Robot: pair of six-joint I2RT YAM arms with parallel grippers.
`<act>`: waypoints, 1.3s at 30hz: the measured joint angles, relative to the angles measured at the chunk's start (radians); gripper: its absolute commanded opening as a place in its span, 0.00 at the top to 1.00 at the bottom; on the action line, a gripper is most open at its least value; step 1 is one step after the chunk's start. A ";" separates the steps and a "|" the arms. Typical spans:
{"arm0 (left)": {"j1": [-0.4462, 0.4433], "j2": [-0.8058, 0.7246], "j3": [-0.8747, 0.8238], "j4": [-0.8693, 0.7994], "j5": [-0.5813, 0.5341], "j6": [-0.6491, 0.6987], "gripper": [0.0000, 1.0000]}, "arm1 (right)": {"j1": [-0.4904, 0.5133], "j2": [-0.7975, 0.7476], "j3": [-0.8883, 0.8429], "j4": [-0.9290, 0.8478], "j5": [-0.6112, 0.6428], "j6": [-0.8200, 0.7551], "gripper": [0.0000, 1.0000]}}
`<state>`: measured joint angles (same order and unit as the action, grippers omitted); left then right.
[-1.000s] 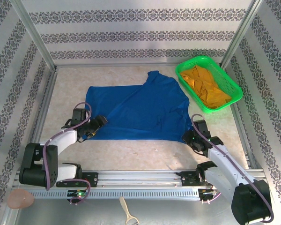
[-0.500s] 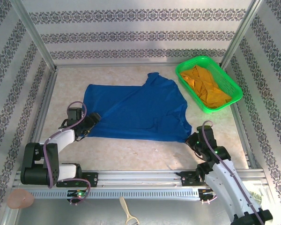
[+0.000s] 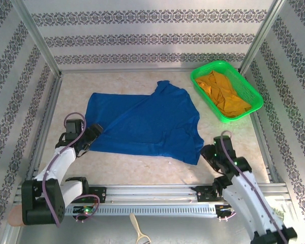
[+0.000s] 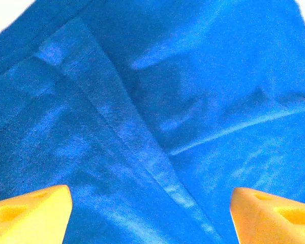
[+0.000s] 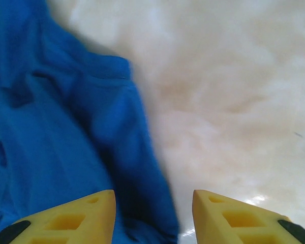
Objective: Fold the inside-out t-shirt
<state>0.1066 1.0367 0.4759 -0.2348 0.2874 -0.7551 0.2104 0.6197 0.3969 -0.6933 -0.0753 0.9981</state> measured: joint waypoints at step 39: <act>0.000 0.164 0.072 -0.053 0.075 0.124 0.14 | -0.012 0.814 0.343 0.399 -0.162 -0.403 1.00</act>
<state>0.1066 1.2007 0.5476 -0.2882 0.3626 -0.6308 0.1982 1.4334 0.7399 -0.2943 -0.2375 0.5953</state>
